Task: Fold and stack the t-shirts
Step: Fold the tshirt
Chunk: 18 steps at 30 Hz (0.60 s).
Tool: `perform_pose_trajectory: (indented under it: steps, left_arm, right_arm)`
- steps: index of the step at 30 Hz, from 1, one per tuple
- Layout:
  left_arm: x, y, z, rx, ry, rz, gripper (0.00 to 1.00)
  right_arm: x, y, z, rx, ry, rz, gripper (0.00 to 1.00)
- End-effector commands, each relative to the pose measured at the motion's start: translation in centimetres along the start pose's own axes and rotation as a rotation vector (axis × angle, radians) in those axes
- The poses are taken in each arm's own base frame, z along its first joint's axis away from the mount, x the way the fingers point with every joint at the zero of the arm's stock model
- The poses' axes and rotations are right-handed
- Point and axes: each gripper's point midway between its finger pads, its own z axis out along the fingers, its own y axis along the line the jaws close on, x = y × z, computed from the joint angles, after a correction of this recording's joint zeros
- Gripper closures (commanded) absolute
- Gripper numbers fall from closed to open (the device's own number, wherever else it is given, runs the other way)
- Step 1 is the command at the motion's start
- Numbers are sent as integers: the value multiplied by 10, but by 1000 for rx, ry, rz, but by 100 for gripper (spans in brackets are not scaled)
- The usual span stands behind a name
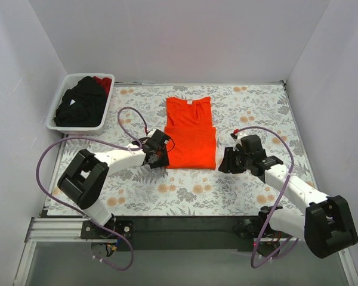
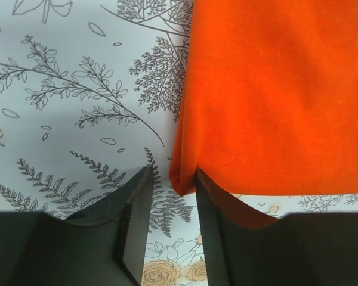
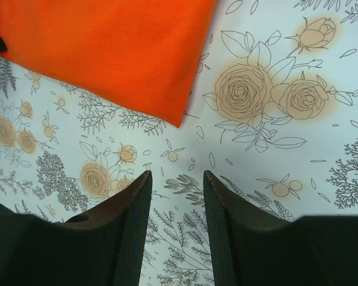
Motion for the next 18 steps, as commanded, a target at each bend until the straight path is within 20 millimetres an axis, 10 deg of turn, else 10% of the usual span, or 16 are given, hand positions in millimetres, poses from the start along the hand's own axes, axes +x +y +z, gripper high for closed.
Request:
perform_pose_trajectory:
  steps: [1, 6, 11, 18]
  left_arm:
    - [10, 6, 6, -59, 25, 36, 69]
    - [35, 16, 12, -127, 79, 69, 72]
    - [51, 26, 11, -162, 109, 61, 100]
    - [76, 29, -8, -133, 137, 58, 100]
  right_arm:
    - [-17, -2, -7, 67, -47, -38, 53]
    - [-12, -11, -6, 162, -41, -60, 53]
    - [-15, -11, -4, 203, -38, -59, 53]
    - [-15, 10, 13, 171, 20, -76, 53]
